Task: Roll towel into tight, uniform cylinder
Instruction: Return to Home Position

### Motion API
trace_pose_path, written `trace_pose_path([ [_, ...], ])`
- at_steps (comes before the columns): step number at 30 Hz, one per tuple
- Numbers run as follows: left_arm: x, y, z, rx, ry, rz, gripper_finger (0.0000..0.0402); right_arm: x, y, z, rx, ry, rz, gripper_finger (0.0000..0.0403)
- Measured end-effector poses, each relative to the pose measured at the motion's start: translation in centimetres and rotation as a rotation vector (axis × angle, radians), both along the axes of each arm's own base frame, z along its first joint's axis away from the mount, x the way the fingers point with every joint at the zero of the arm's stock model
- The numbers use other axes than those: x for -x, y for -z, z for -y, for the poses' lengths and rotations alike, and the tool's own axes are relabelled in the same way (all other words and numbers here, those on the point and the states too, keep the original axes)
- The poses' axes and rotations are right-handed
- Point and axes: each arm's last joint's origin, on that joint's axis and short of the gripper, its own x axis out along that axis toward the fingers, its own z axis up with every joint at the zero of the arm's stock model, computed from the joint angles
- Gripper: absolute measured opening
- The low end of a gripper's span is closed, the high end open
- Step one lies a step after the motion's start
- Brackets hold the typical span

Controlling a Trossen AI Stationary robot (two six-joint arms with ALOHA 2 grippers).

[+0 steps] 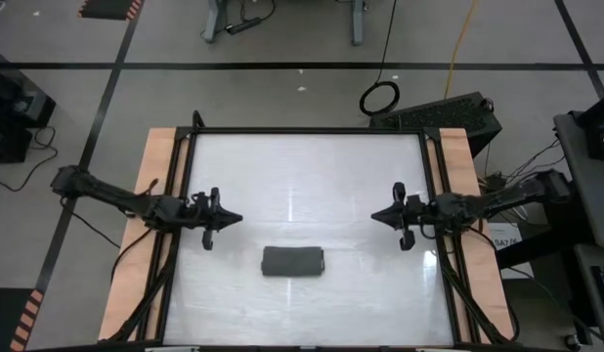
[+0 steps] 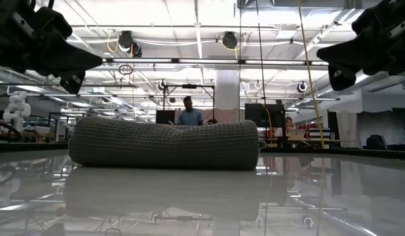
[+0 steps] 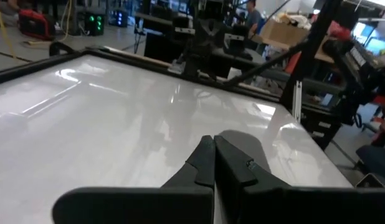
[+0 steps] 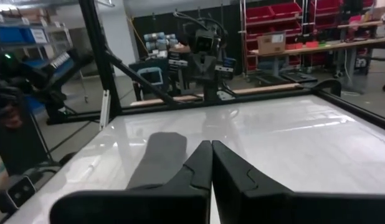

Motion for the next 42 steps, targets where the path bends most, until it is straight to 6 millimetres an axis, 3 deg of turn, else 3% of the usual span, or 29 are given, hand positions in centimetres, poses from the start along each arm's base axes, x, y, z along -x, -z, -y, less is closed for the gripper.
trace_pose_path([
  [11,1.5,0.3,-0.7,0.1,-0.101,-0.021,0.0,1.4,-0.2,0.3,-0.021,0.003,0.006,0.0],
  [22,1.6,0.3,-0.8,-0.025,-0.119,-0.029,0.0018,2.6,0.1,0.7,-0.016,0.05,-0.008,0.0],
  [42,1.5,0.4,-1.5,-0.007,-0.167,-0.035,0.0001,3.1,-0.2,0.9,0.081,0.089,0.039,0.0],
])
